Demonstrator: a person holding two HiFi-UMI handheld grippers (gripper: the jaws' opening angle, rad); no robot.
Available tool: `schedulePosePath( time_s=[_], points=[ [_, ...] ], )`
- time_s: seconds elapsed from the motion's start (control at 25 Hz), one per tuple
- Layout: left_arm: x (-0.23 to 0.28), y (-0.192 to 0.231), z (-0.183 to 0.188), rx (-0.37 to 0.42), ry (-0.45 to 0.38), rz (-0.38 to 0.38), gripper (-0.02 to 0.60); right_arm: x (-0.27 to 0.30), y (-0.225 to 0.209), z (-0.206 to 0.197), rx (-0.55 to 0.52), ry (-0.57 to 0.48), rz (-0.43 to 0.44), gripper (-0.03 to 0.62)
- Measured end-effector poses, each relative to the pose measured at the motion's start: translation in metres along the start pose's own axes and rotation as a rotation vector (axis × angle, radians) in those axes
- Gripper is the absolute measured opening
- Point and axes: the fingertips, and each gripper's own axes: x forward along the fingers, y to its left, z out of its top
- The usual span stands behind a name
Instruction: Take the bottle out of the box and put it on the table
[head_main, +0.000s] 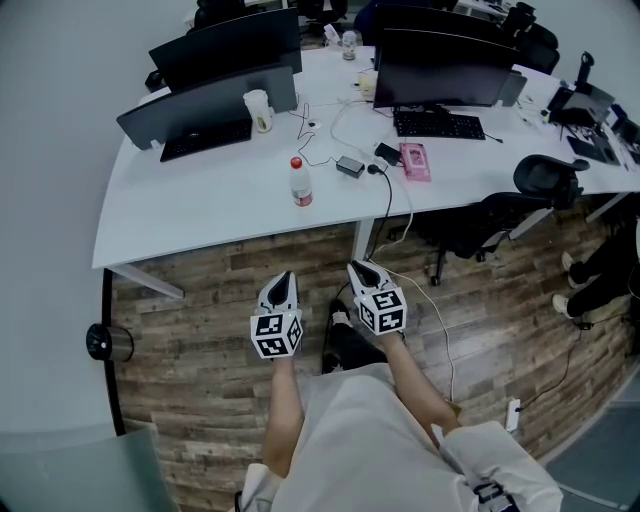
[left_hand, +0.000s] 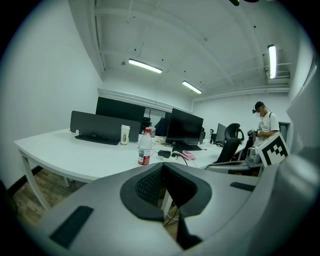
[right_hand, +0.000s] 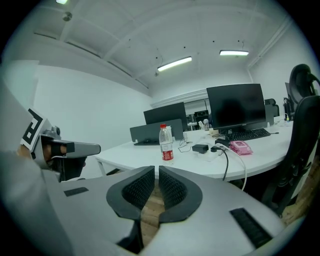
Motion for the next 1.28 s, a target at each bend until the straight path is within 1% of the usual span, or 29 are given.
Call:
schedulePosePath(
  time_s=[0.16, 0.4, 0.68, 0.8, 0.92, 1.28],
  points=[
    [0.0, 0.0002, -0.0007, -0.002, 0.0, 0.005, 0.014, -0.0009, 0.0005, 0.0015, -0.02, -0.003, 0.009, 0.043],
    [0.0013, -0.0007, -0.0025, 0.0, 0.005, 0.005, 0.014, 0.0011, 0.0027, -0.0027, -0.024, 0.014, 0.025, 0.043],
    [0.0013, -0.0027, 0.0012, 0.011, 0.001, 0.002, 0.013, -0.0005, 0.0029, -0.0018, -0.021, 0.018, 0.027, 0.043],
    [0.0034, -0.0053, 0.0009, 0.015, 0.003, -0.005, 0.013, -0.0015, 0.0006, -0.0019, 0.001, 0.014, 0.027, 0.043],
    [0.0027, -0.007, 0.0025, 0.018, 0.002, -0.008, 0.014, -0.0035, -0.0007, -0.0028, 0.02, 0.012, 0.021, 0.043],
    [-0.0013, -0.0029, 0.0024, 0.018, 0.009, 0.002, 0.014, -0.0025, -0.0032, -0.0011, 0.016, 0.017, -0.007, 0.043]
  ],
)
